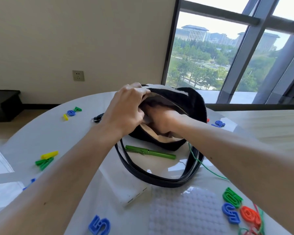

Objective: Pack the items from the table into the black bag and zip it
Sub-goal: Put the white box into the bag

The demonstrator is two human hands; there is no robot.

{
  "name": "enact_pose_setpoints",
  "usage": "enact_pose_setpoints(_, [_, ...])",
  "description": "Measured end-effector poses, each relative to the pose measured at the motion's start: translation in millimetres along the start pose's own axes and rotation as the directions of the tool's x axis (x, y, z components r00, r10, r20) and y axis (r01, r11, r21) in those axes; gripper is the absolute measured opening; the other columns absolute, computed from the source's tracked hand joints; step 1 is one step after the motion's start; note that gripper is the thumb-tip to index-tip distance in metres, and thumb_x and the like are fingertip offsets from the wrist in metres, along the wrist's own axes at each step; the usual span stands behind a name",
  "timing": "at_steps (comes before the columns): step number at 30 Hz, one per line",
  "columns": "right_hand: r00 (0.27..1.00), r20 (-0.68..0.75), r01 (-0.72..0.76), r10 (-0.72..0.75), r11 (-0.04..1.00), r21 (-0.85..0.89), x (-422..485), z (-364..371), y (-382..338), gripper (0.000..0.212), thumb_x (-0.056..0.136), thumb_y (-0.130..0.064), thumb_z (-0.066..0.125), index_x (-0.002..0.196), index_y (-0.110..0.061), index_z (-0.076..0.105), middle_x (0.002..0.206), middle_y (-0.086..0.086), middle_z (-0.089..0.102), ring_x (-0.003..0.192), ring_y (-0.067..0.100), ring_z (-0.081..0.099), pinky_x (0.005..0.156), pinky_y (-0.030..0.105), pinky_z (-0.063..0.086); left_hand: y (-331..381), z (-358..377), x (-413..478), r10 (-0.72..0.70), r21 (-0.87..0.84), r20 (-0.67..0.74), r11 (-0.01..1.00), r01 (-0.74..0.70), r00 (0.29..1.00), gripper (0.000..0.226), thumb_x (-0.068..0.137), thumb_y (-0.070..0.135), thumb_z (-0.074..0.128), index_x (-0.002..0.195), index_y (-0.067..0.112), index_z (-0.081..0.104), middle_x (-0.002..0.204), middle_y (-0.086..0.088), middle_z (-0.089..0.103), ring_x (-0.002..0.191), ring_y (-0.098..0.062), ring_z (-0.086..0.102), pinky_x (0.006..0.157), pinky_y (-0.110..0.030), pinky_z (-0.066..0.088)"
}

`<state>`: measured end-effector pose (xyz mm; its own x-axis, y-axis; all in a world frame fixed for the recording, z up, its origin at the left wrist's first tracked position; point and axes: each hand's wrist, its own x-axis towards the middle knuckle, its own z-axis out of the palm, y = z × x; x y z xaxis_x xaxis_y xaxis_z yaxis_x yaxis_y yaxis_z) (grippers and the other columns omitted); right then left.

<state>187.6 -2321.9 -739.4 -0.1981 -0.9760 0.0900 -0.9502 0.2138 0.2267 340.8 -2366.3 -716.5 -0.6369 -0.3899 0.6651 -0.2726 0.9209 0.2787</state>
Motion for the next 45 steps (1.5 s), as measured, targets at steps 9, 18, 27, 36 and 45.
enact_pose_setpoints(9, [0.997,-0.059,-0.061,0.057,0.996,-0.066,-9,20,-4,0.033,0.097,-0.016,0.057,0.13,-0.01,0.058,0.134,0.012,0.058,0.112,0.034,0.064,0.075,0.036,0.046,-1,-3,-1,-0.005,-0.04,0.026,0.999,0.006,1.0,0.056,0.071,-0.009,0.06,0.122,0.015,0.069,0.102,-0.003,0.065,0.088,-0.025,0.06,0.08,-0.04,0.051])
enact_pose_setpoints(18, [0.963,-0.251,-0.013,0.1,0.945,0.328,-97,-38,33,0.019,0.086,-0.039,0.065,0.072,-0.027,0.061,0.064,-0.011,0.058,0.062,0.008,0.054,0.055,0.031,0.044,-7,-2,-2,-0.003,-0.036,0.056,0.999,0.005,0.998,0.057,0.076,-0.004,0.063,0.131,0.01,0.063,0.11,-0.002,0.065,0.093,-0.024,0.059,0.085,-0.036,0.05])
enact_pose_setpoints(27, [0.925,0.002,-0.378,0.38,0.92,0.103,-126,15,54,0.042,0.082,-0.056,0.065,0.067,-0.017,0.066,0.075,0.001,0.064,0.07,0.026,0.059,0.054,0.027,0.04,-5,4,1,-0.025,-0.023,0.081,0.999,0.027,0.996,0.055,0.076,-0.003,0.066,0.13,0.01,0.064,0.107,-0.002,0.065,0.087,-0.024,0.058,0.081,-0.038,0.05])
enact_pose_setpoints(36, [0.893,-0.02,-0.443,0.449,0.887,0.134,-161,-23,103,0.025,0.08,-0.041,0.079,0.063,-0.029,0.065,0.065,-0.012,0.055,0.061,0.012,0.052,0.055,0.028,0.039,-11,5,-2,-0.04,0.002,0.094,0.999,0.04,0.995,0.056,0.074,-0.001,0.067,0.128,0.011,0.065,0.105,-0.001,0.065,0.084,-0.021,0.055,0.081,-0.033,0.046])
enact_pose_setpoints(45, [0.95,-0.025,-0.313,0.312,0.948,-0.057,-173,-47,33,0.04,0.084,-0.064,0.058,0.104,-0.031,0.064,0.085,-0.009,0.066,0.074,0.017,0.059,0.057,0.03,0.039,-15,7,2,-0.049,-0.032,0.126,0.998,0.053,0.991,0.054,0.076,0.001,0.066,0.128,0.016,0.066,0.11,0.0,0.066,0.091,-0.016,0.055,0.079,-0.025,0.042])
